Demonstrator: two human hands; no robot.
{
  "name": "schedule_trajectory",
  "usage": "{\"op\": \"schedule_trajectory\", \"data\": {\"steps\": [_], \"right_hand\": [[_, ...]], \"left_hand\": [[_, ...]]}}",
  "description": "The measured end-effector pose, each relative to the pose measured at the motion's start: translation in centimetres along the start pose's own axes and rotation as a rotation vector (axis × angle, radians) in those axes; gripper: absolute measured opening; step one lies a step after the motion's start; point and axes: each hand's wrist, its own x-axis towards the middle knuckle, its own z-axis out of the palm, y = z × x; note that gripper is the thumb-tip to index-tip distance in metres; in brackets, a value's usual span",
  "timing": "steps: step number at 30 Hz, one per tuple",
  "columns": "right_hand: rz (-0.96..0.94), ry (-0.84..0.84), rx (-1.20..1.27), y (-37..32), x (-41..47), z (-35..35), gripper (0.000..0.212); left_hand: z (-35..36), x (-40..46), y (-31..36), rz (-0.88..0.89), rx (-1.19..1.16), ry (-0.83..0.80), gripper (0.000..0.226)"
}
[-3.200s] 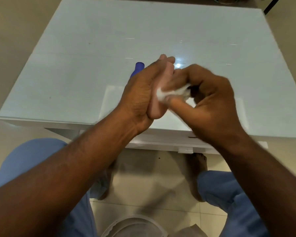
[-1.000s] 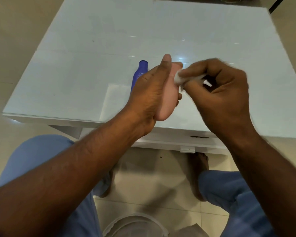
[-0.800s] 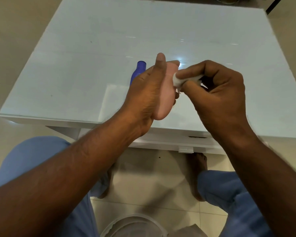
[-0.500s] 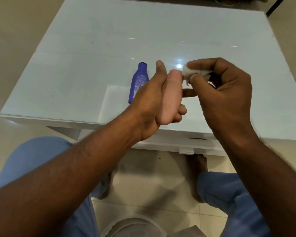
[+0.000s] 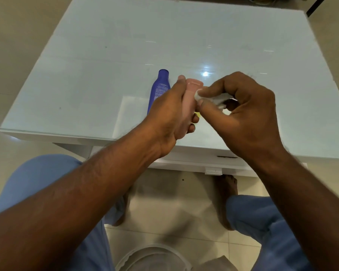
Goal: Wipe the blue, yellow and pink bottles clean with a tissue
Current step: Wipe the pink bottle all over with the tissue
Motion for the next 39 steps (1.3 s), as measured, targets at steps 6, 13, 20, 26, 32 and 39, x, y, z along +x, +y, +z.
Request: {"op": "schedule_trajectory", "data": {"steps": [6,13,20,26,32,39], "right_hand": [[0.022,0.073,0.056,0.03,0.42,-0.24,0.009],[0.014,0.055,0.062,-0.14,0.09,-0.13,0.007],[0.071,0.044,0.068,-0.22,-0.14,-0.1,0.007],[0.081,0.134,0.064,-0.42,0.15,0.02,0.013],[0.055,0.127,0.05,-0.43,0.21,0.2,0.016],[0.059,0.162,0.031,-0.22,0.51,-0.26,0.019]], "left_hand": [[0.15,-0.05,-0.2,-0.007,0.058,0.013,0.044],[0.34,-0.01,-0.14,0.024,0.059,0.072,0.043],[0.3,-0.09,-0.35,0.056,-0.031,0.034,0.034],[0.44,-0.77,-0.42,0.074,-0.095,-0.142,0.017],[0.17,-0.41,-0.35,-0.058,-0.082,-0.239,0.05],[0.15,-0.49,-0.6,-0.078,-0.107,-0.271,0.038]]}}
